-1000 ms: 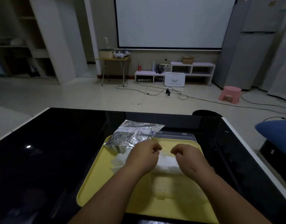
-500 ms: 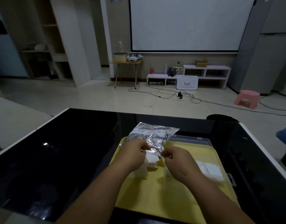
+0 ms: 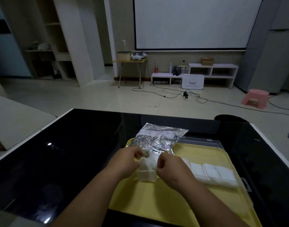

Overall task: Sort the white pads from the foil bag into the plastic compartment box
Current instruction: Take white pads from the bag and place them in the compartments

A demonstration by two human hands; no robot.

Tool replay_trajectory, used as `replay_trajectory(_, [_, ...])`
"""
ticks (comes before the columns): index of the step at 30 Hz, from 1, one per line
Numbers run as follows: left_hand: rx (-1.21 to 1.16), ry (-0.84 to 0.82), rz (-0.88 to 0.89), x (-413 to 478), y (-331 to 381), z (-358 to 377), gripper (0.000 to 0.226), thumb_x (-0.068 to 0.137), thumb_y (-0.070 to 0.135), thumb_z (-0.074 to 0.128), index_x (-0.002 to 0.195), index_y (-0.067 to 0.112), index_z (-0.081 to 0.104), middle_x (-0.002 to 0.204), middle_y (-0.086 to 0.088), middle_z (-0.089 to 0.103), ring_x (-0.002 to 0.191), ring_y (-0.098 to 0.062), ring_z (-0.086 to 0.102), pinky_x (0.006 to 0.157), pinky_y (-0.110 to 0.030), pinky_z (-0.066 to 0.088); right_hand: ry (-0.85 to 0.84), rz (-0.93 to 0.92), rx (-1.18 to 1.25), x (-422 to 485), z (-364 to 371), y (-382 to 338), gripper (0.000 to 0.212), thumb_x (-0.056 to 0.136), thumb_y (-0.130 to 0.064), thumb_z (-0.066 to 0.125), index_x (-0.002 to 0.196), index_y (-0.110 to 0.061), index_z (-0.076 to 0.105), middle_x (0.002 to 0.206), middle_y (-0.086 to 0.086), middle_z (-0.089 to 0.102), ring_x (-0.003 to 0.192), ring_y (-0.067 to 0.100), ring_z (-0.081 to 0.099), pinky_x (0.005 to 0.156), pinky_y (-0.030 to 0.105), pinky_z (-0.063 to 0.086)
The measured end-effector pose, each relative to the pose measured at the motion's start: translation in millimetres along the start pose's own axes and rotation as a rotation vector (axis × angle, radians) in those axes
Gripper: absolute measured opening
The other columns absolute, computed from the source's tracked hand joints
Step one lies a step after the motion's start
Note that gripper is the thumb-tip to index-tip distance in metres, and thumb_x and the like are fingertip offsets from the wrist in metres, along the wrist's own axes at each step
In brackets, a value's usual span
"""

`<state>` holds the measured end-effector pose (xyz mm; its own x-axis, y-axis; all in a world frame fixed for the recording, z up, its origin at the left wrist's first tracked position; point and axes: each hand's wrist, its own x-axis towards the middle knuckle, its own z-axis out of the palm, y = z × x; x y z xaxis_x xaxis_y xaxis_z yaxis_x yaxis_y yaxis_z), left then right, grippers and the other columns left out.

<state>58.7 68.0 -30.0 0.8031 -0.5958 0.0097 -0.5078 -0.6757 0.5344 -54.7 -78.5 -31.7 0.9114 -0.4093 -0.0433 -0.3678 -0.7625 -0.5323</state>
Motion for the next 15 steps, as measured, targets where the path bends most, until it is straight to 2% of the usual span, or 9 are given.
replay_trajectory(5, [0.049,-0.008,0.018,2,0,6,0.027,0.083,0.026,0.07,0.107,0.038,0.066,0.108,0.017,0.063,0.094,-0.007,0.059,0.085,-0.03,0.053,-0.016,0.008,-0.059,-2,11,-4,0.014,0.081,-0.026,0.062,0.082,-0.026,0.049,0.089,-0.004,0.062,0.082,0.02,0.056,0.066,0.031,0.043])
replay_trajectory(9, [0.128,-0.03,0.034,7,1,10,0.034,0.081,0.023,0.069,0.112,0.038,0.065,0.114,0.015,0.064,0.098,-0.009,0.061,0.084,-0.028,0.052,0.04,0.008,-0.097,-3,17,-4,0.015,0.08,-0.029,0.061,0.087,-0.026,0.048,0.093,-0.001,0.063,0.084,0.022,0.057,0.068,0.032,0.045])
replay_trajectory(12, [0.204,-0.035,0.07,11,5,13,0.026,0.082,0.025,0.067,0.105,0.036,0.068,0.112,0.013,0.065,0.098,-0.011,0.062,0.084,-0.031,0.053,0.041,0.0,-0.095,-3,20,-3,0.018,0.082,-0.03,0.063,0.087,-0.027,0.047,0.094,-0.002,0.063,0.086,0.022,0.057,0.067,0.032,0.043])
replay_trajectory(15, [0.248,-0.02,0.112,12,7,16,0.015,0.083,0.025,0.065,0.096,0.033,0.067,0.107,0.011,0.066,0.092,-0.012,0.061,0.074,-0.027,0.049,0.046,-0.006,-0.083,-3,20,-2,0.015,0.084,-0.026,0.062,0.085,-0.027,0.047,0.093,-0.002,0.063,0.086,0.021,0.056,0.067,0.031,0.043])
